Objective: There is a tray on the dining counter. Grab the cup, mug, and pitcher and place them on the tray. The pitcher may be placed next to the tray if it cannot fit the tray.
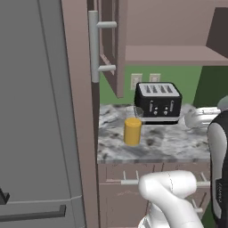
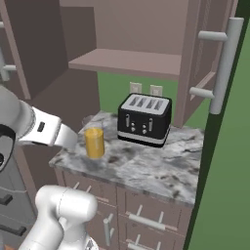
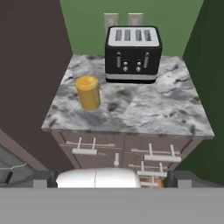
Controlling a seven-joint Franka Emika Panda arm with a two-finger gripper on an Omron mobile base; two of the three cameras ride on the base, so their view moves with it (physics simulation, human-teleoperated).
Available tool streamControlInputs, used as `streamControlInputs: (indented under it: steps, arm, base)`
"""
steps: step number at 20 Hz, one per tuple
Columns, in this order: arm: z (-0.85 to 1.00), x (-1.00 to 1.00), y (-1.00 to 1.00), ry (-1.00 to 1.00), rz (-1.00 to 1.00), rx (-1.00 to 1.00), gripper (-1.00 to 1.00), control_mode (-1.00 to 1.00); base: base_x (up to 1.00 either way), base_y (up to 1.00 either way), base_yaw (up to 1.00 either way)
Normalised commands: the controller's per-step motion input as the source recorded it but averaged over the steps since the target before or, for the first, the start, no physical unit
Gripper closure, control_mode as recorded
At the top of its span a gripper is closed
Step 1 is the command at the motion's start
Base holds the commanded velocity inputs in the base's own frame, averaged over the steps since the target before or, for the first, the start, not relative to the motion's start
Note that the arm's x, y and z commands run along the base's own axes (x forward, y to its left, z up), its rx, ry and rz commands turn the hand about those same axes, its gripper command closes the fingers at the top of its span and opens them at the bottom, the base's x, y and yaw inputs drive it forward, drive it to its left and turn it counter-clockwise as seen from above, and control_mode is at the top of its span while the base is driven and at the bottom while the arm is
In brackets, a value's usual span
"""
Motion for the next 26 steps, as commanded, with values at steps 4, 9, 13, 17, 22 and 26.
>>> streamControlInputs:
  steps: [4,9,13,17,22,26]
  arm:
    - [-0.39,0.75,0.2,0.08,0.07,0.0,-1.0,-1.0]
    - [-0.52,0.66,0.11,0.12,0.15,0.0,-1.0,-1.0]
    - [-0.59,0.38,0.07,0.02,0.07,0.0,-1.0,-1.0]
    - [-0.49,0.55,0.14,0.0,0.0,-0.06,-1.0,-1.0]
    - [-0.34,0.52,0.02,0.0,0.0,-0.11,-1.0,-1.0]
    - [-0.12,0.66,0.0,0.0,0.01,-0.02,-1.0,-1.0]
  base:
    - [0.0,0.0,0.0]
    - [0.0,0.0,0.0]
    - [0.0,0.0,0.0]
    - [0.0,0.0,0.0]
    - [0.0,0.0,0.0]
    - [0.0,0.0,0.0]
